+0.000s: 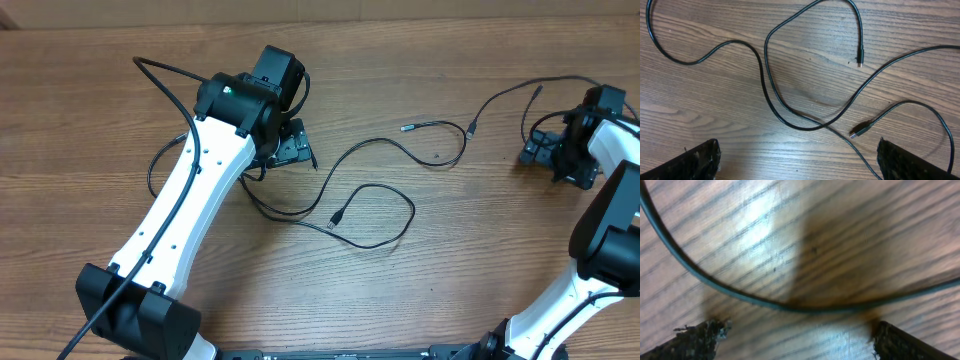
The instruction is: Untangle cables
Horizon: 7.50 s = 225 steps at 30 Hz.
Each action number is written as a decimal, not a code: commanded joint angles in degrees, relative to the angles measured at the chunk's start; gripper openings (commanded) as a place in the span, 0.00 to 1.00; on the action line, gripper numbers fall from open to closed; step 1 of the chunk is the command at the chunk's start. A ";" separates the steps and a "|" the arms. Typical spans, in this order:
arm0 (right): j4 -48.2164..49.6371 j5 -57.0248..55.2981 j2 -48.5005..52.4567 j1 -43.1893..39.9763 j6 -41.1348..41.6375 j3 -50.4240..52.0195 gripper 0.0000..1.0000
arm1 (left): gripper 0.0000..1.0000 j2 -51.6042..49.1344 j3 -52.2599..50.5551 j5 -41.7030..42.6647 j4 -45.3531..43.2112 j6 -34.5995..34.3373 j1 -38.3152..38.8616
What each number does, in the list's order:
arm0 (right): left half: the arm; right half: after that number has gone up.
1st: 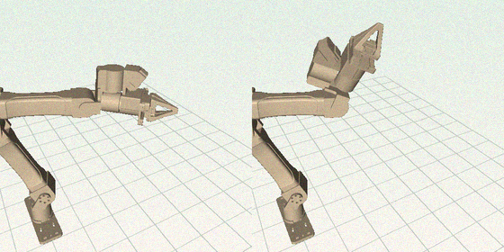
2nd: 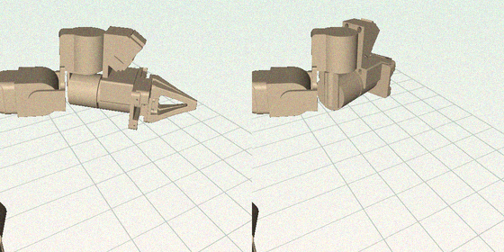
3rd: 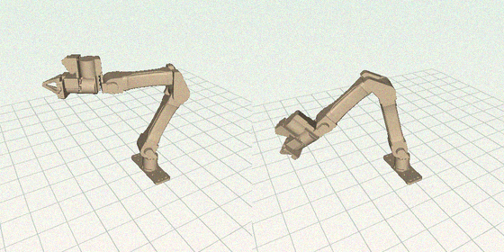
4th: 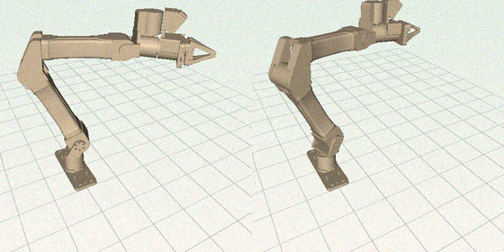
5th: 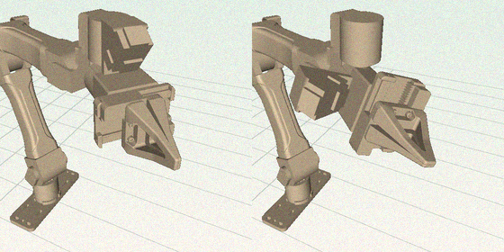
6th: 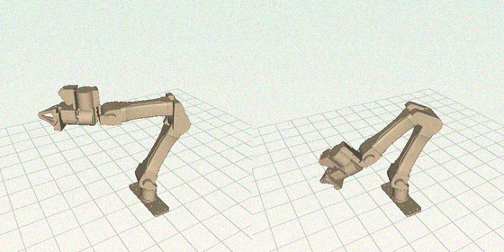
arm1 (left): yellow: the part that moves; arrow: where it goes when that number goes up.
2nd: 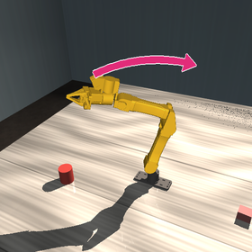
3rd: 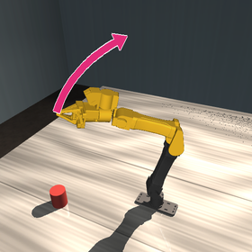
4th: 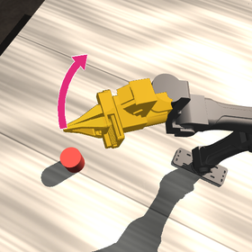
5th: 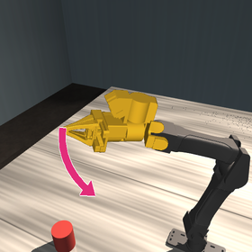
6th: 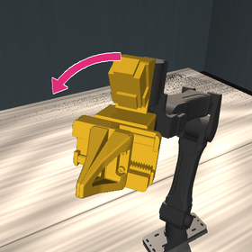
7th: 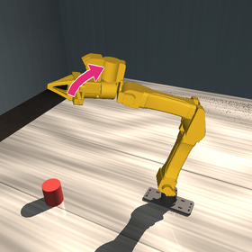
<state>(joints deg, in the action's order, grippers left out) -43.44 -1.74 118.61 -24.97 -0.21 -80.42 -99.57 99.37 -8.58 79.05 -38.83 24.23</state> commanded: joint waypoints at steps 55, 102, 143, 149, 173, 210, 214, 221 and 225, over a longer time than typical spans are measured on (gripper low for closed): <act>69.66 3.28 17.84 0.15 0.15 14.45 1.00 | 1.00 -0.42 0.09 0.26 -0.04 0.70 -0.22; -4.00 18.78 -24.72 14.99 -7.26 -6.62 1.00 | 1.00 -0.42 0.09 0.28 -0.04 0.72 -0.22; 7.39 34.88 -24.41 43.58 -39.34 21.64 1.00 | 1.00 -0.42 0.09 0.28 -0.04 0.70 -0.22; 17.35 34.88 -24.09 48.33 -39.32 24.55 1.00 | 1.00 -0.42 0.09 0.28 -0.04 0.70 -0.22; 30.97 34.86 -15.69 60.22 -39.28 26.53 0.94 | 1.00 -0.42 0.09 0.28 -0.02 0.70 -0.22; 39.60 35.06 -11.41 64.52 -39.30 26.75 0.68 | 1.00 -0.42 0.09 0.28 -0.04 0.72 -0.22; 41.13 35.10 -10.36 64.52 -39.28 26.75 0.68 | 1.00 -0.42 0.09 0.28 -0.04 0.72 -0.22; 44.28 35.93 -7.89 64.52 -39.28 26.75 0.42 | 0.99 -0.42 0.09 0.28 -0.04 0.72 -0.22; 44.28 35.95 -7.89 64.52 -39.06 26.75 0.04 | 1.00 -0.42 0.09 0.28 -0.04 0.72 -0.22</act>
<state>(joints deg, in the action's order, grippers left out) 0.45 33.26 110.32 39.46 -39.33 -54.19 -99.57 99.37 -8.58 79.07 -38.83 24.23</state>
